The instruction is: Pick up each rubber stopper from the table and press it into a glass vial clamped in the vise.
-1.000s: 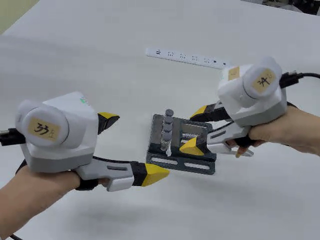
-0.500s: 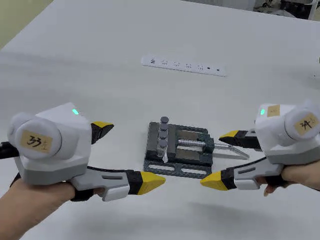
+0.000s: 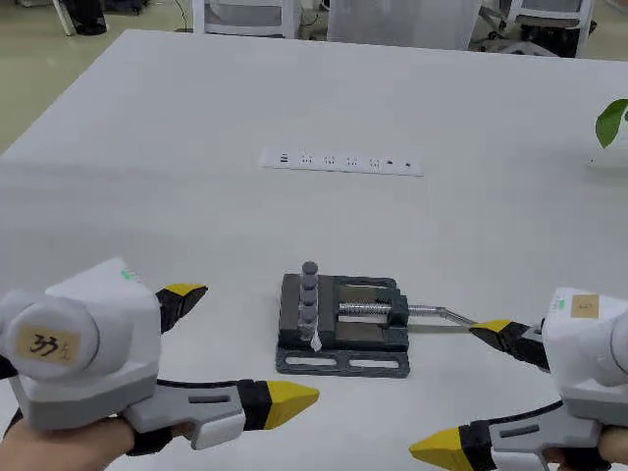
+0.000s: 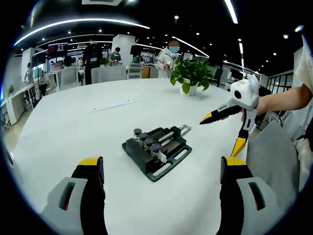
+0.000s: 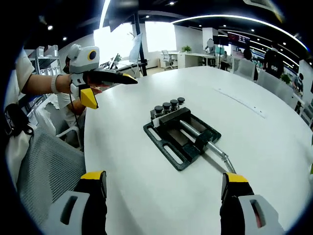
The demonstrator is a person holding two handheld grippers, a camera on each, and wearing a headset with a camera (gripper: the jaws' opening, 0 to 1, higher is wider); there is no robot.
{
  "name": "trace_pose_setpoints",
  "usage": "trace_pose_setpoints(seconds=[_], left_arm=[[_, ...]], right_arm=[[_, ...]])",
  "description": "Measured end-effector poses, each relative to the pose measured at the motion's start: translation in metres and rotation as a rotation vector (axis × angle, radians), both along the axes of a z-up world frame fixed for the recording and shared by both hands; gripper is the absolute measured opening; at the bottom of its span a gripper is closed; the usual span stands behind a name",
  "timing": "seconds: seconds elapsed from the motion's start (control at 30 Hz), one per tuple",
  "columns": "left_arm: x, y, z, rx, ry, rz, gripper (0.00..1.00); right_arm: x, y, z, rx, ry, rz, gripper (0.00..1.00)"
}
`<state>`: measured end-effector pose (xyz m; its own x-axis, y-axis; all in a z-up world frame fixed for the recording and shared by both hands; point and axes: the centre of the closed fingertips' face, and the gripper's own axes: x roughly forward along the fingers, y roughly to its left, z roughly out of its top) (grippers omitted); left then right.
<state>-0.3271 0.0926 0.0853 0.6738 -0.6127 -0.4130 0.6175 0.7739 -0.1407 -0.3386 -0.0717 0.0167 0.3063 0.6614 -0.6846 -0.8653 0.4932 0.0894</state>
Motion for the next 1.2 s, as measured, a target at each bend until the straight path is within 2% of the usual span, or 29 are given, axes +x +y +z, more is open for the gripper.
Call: trace_pose_setpoints(seconds=[0.07, 0.13, 0.37, 0.43, 0.67, 0.87, 1.2], left_arm=[[0.000, -0.002, 0.003, -0.002, -0.008, 0.000, 0.99], [-0.002, -0.004, 0.003, 0.005, -0.002, 0.003, 0.99], [-0.005, -0.002, 0.002, 0.008, 0.003, 0.025, 0.99], [-0.005, -0.002, 0.003, 0.010, 0.003, 0.029, 0.99], [-0.007, 0.000, 0.003, 0.020, -0.006, 0.023, 0.99], [-0.006, -0.003, 0.006, 0.021, -0.011, 0.013, 0.99], [-0.011, -0.009, 0.009, 0.016, -0.012, 0.003, 0.99]], right_arm=[[-0.002, 0.002, 0.005, 0.015, -0.011, -0.012, 0.97], [-0.002, 0.002, 0.005, 0.045, -0.002, -0.031, 0.97], [-0.003, 0.000, -0.004, 0.042, 0.003, -0.035, 0.99], [-0.002, 0.003, -0.001, 0.065, 0.004, -0.046, 0.99], [-0.001, 0.006, 0.008, 0.093, -0.018, -0.063, 0.99], [-0.001, 0.003, 0.008, 0.096, -0.024, -0.084, 0.99], [-0.011, -0.004, 0.007, 0.097, -0.020, -0.101, 0.99]])
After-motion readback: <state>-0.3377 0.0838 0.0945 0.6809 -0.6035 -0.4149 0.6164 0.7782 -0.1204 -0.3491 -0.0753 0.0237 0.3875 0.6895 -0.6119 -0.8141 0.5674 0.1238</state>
